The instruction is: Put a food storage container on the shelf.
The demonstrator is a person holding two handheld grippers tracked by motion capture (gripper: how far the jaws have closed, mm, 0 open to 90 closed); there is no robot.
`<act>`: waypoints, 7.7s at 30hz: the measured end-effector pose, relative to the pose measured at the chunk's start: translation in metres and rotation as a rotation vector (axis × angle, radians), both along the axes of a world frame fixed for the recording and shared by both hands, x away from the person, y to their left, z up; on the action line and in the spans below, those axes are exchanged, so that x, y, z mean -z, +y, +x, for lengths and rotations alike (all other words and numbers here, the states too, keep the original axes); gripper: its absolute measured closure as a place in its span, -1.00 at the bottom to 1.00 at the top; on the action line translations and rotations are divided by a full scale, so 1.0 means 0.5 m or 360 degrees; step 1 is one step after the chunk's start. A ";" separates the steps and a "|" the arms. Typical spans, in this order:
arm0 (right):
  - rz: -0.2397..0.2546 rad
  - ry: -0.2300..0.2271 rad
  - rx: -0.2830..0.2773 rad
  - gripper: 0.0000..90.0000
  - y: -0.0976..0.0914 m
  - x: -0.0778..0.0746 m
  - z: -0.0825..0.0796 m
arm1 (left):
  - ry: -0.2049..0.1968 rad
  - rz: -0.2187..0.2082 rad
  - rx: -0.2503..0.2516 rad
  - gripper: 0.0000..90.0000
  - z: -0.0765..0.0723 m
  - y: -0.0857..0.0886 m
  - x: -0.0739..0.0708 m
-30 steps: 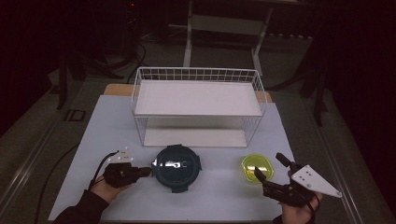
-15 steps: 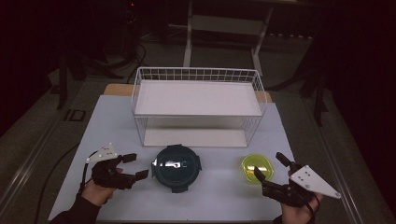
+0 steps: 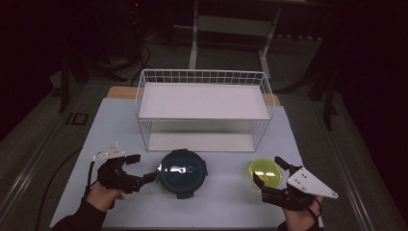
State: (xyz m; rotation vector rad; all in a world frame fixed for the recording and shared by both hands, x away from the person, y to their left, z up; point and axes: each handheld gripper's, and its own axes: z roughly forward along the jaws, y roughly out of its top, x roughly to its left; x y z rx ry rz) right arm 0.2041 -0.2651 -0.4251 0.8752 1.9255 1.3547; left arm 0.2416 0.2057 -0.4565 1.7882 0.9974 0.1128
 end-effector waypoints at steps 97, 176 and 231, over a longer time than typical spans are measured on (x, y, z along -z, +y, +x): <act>0.0517 0.1341 -0.0689 0.22 0.188 0.175 0.184 | 0.0597 -0.0333 0.0289 0.25 0.054 -0.009 0.128; 0.0824 0.1073 -0.0481 0.27 0.139 -0.173 0.376 | 0.0279 -0.0490 0.0156 0.26 0.261 -0.054 -0.224; 0.0554 0.0866 -0.0321 0.24 0.146 -0.239 0.338 | -0.0045 -0.0365 -0.0064 -0.51 0.205 -0.046 -0.250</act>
